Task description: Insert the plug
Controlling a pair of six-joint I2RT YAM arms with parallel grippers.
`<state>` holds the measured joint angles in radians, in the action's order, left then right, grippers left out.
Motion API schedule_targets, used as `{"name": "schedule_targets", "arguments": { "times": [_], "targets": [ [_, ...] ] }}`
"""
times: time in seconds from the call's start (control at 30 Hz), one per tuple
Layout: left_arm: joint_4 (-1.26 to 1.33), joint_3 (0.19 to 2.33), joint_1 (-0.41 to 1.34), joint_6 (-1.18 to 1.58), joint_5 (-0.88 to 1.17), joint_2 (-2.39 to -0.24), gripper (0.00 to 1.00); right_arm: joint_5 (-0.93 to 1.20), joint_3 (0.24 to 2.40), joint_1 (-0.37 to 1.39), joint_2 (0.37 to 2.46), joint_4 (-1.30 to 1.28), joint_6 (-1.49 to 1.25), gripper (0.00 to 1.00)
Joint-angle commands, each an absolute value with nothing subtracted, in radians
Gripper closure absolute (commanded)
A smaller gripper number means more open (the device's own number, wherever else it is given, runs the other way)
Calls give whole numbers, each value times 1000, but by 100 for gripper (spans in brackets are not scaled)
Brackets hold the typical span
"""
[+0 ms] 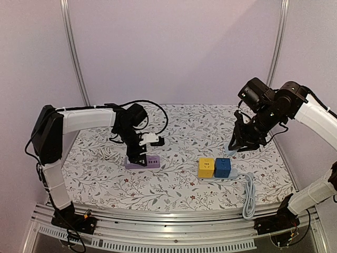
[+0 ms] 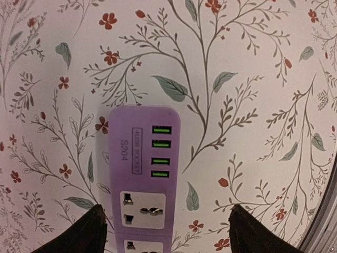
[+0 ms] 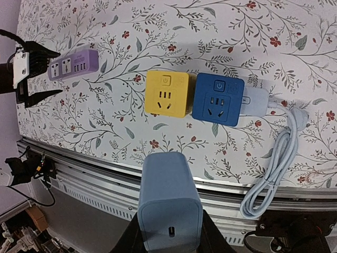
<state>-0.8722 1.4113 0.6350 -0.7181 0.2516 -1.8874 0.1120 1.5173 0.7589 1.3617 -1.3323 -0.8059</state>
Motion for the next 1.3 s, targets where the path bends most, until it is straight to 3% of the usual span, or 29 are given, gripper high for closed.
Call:
{"name": "schedule_targets", "arguments": {
  "times": [0.0, 0.27, 0.63, 0.77, 0.93, 1.27],
  "targets": [
    [-873, 1453, 612, -738, 215, -1964, 21, 95, 1540, 756, 1351, -1357, -803, 100],
    [-850, 1435, 605, -779, 157, -2006, 23, 98, 1540, 755, 1370, -1359, -805, 100],
    [-846, 1433, 601, -798, 153, -2029, 37, 100, 1578, 755, 1422, -1364, -787, 100],
    [-847, 1434, 600, -799, 177, -2031, 45, 95, 1591, 755, 1439, -1362, -779, 100],
    [-873, 1454, 601, -798, 212, -2020, 69, 98, 1603, 755, 1463, -1363, -772, 100],
    [-914, 1453, 685, -804, 261, -1926, 76, 64, 1622, 751, 1477, -1381, -738, 100]
  ]
}}
